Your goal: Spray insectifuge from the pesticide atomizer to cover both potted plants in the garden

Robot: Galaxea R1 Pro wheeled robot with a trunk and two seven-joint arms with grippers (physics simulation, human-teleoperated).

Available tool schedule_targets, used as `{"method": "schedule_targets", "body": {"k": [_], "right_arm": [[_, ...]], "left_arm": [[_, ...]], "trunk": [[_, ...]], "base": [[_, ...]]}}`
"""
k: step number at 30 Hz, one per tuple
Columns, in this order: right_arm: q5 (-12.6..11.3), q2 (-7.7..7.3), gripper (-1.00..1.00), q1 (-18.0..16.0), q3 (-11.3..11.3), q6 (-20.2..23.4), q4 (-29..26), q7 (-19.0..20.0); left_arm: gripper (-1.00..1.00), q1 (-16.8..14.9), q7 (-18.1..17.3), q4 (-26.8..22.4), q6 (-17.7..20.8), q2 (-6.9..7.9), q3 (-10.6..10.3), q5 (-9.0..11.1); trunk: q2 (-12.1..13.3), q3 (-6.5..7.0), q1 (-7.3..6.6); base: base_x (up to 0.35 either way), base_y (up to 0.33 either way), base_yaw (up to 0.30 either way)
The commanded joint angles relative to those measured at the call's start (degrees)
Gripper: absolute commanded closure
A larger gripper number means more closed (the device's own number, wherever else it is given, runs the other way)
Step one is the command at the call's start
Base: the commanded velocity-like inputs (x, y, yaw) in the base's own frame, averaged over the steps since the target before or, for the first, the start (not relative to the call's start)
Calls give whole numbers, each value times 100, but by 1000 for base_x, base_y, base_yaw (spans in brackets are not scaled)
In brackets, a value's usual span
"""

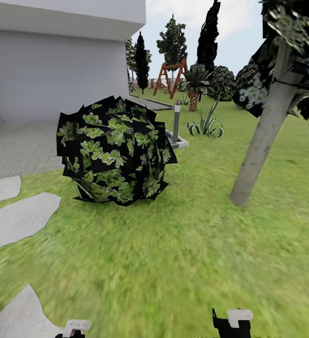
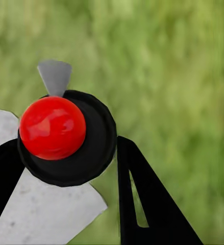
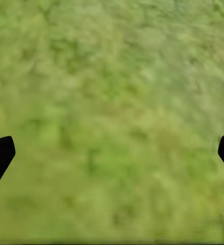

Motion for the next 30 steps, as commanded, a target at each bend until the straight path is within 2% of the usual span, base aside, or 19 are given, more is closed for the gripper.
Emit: {"method": "schedule_targets", "body": {"k": [1, 30], "right_arm": [[-29, 2, -100, -4, 49, -13, 5, -29], [-29, 7, -100, -4, 50, -14, 5, -29]], "left_arm": [[100, -2, -25, 3, -17, 2, 27, -15], [100, -2, -25, 3, -17, -7, 27, -17]], "trunk": [[-2, 1, -1], [-2, 160, -1]], "base": [[0, 0, -271], [0, 0, -271]]}}
